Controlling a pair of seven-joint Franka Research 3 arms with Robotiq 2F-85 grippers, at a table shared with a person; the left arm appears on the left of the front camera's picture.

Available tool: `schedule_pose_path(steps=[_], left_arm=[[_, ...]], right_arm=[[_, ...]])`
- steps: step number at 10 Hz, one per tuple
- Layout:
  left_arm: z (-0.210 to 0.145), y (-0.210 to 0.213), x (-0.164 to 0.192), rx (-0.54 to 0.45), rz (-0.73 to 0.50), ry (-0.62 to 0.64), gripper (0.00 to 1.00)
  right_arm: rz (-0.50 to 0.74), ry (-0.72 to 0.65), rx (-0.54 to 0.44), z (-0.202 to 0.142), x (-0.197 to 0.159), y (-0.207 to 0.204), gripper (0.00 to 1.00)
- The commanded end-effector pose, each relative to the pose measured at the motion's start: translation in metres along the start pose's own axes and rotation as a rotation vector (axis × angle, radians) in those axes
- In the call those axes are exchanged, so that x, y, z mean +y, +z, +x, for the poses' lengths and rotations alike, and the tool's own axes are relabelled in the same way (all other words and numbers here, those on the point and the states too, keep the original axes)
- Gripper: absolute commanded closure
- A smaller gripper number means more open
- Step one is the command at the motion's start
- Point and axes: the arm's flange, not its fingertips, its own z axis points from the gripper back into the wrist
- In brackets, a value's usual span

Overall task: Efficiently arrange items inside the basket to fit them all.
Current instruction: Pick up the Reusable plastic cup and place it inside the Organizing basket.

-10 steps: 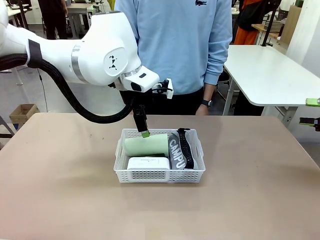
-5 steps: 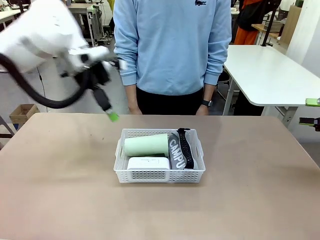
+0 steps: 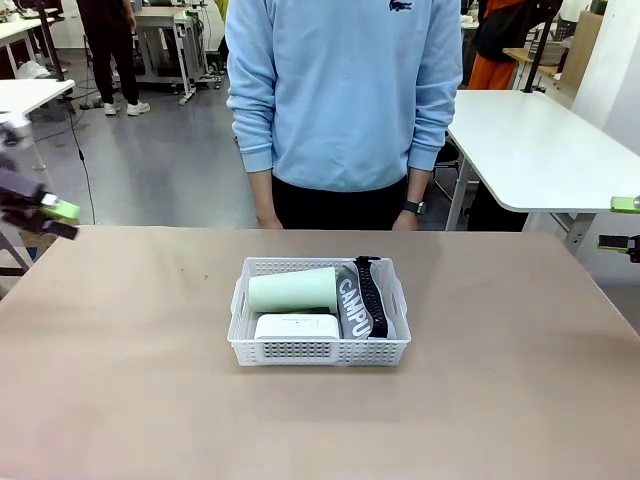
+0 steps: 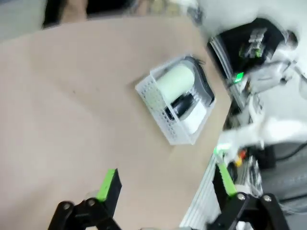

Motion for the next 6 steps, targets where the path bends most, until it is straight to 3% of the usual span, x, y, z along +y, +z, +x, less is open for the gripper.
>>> schedule_pose_path(steps=[1,2,6], left_arm=[[-0.013,-0.008,0.022,-0.436,-0.228,-0.005,0.0],[0.0,0.0,0.0,0.0,0.0,0.0,0.0],[0.0,0.0,0.0,0.0,0.0,0.0,0.0]], right_arm=[[0.005,0.018,0.004,-0.002,0.002,0.003,0.0],[0.005,0.018,0.004,-0.002,0.002,0.003,0.0],[0.005,0.018,0.004,-0.002,0.002,0.003,0.0]])
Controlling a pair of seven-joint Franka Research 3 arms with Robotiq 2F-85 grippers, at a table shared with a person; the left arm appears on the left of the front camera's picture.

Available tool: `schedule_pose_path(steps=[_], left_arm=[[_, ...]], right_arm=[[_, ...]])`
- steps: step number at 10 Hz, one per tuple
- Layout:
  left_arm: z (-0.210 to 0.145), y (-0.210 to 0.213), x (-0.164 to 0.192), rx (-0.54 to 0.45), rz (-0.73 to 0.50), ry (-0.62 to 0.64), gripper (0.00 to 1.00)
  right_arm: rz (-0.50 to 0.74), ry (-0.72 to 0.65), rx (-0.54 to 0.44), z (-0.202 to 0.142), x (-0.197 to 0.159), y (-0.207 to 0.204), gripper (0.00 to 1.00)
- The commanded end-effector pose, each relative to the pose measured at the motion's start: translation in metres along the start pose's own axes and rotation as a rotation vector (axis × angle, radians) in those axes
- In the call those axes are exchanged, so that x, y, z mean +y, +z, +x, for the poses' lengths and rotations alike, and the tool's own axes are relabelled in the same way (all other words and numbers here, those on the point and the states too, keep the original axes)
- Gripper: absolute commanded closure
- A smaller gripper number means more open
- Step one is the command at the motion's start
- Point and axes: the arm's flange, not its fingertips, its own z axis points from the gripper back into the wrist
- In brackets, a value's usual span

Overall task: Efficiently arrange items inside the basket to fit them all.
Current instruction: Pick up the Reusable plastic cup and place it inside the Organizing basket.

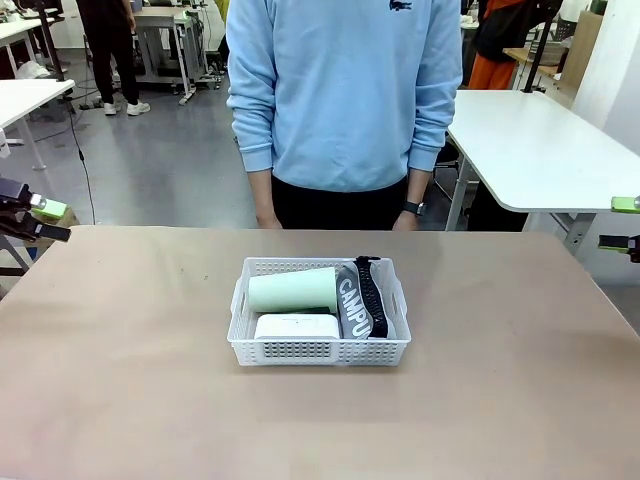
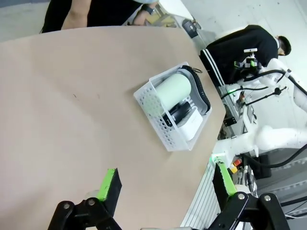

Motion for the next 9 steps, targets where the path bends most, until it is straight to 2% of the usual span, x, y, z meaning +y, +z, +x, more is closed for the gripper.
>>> schedule_pose_path(steps=[1,9], left_arm=[[-0.0026,0.0051,-0.0003,0.005,0.011,0.011,0.0],[-0.0026,0.0051,-0.0003,0.005,0.011,0.011,0.0]], right_arm=[[0.006,0.018,0.004,-0.0016,0.0018,0.0022,0.0],[0.006,0.018,0.004,-0.0016,0.0018,0.0022,0.0]])
